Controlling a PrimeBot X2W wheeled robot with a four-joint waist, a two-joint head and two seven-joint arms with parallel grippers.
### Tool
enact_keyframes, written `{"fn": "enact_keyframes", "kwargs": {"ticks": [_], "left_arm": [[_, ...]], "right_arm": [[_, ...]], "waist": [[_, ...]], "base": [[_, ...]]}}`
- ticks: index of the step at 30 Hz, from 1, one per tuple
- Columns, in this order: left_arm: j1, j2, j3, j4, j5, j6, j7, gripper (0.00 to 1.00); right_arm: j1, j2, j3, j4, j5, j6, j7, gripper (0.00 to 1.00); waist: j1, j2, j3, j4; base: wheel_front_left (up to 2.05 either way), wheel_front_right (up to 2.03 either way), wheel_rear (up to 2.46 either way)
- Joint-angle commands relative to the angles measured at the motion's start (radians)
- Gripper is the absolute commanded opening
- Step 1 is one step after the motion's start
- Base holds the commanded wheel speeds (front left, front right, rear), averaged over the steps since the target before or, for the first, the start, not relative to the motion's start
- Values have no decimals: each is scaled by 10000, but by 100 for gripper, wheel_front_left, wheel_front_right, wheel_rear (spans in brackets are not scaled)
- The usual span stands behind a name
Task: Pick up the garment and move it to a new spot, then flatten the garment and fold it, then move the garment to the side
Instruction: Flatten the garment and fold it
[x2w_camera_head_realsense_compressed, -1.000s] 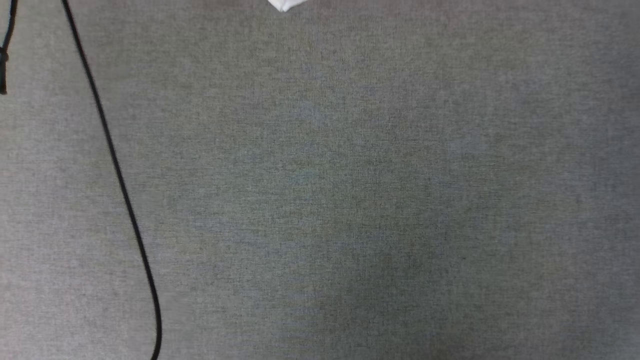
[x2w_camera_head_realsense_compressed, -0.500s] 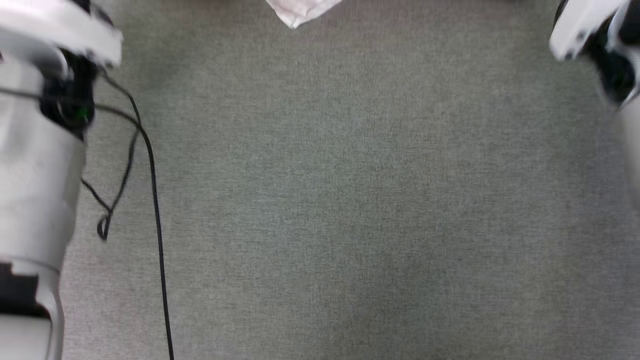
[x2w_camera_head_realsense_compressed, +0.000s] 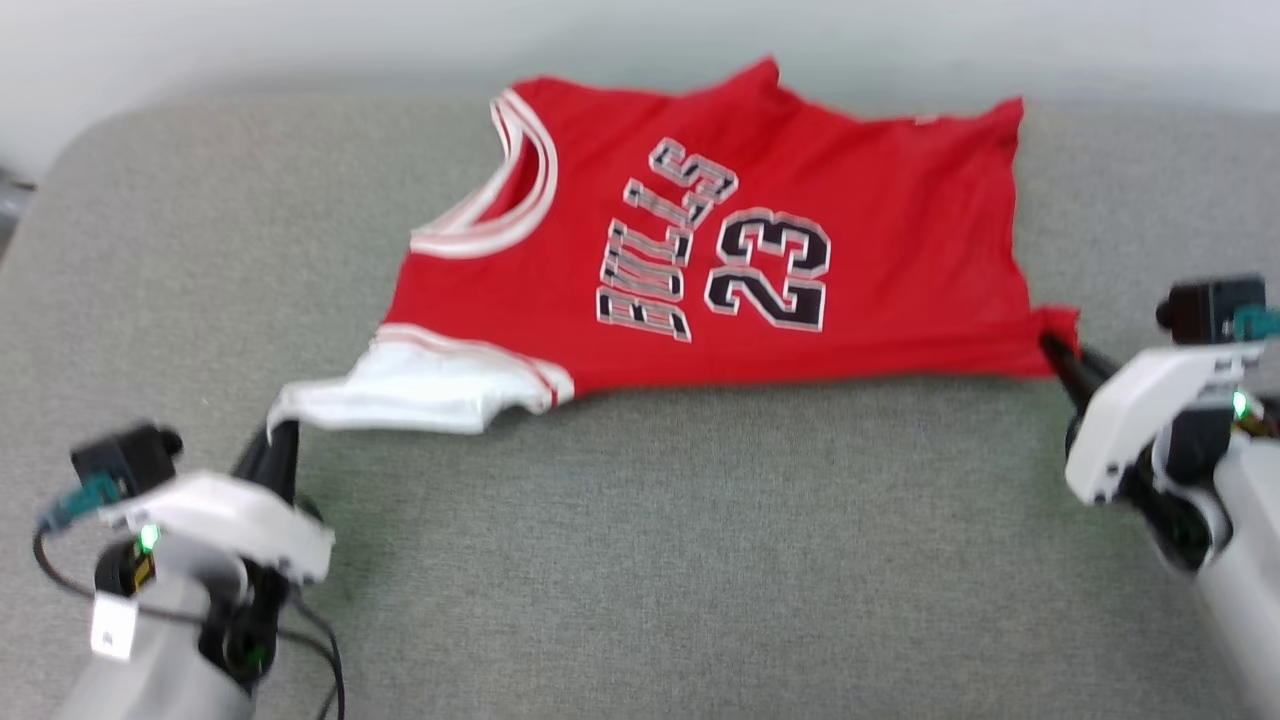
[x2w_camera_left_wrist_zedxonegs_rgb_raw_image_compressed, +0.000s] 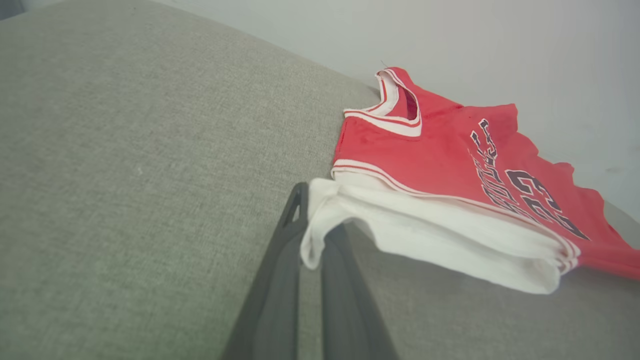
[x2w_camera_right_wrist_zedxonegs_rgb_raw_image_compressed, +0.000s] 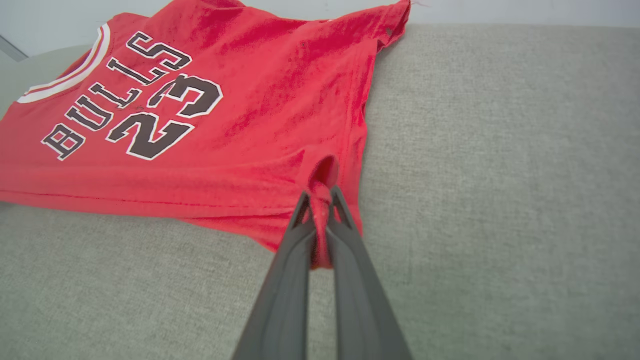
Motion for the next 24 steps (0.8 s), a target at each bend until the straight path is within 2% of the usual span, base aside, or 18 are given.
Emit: {"fn": "enact_keyframes", "kwargs": {"ticks": [1, 6, 11, 17, 24], "left_arm": [[738, 126, 119, -176, 80, 184, -75, 0], [2547, 192, 301, -994, -46, 586, -75, 0], [4089, 516, 527, -2204, -169, 1352, 34, 0], [5659, 811, 592, -3995, -335, 2299, 684, 0], [7267, 1236, 780, -6136, -670, 3383, 1556, 0]], "right_arm": [[731, -253, -110, -275, 166, -25, 70, 0], [2497, -430, -387, -1206, 248, -26, 200, 0], [4219, -472, -981, -2318, 35, -37, 574, 0], [6295, -304, -2010, -4101, -285, -37, 1443, 0], [8501, 340, -3374, -6319, -985, -36, 2743, 0]], "waist": [[3, -1, -816, 53], [3, -1, -1468, 38], [3, -1, -1871, 53], [3, -1, -2142, 197], [3, -1, -2299, 320]], "base": [[0, 0, 0], [0, 0, 0], [0, 0, 0], [0, 0, 0], [0, 0, 0]]}}
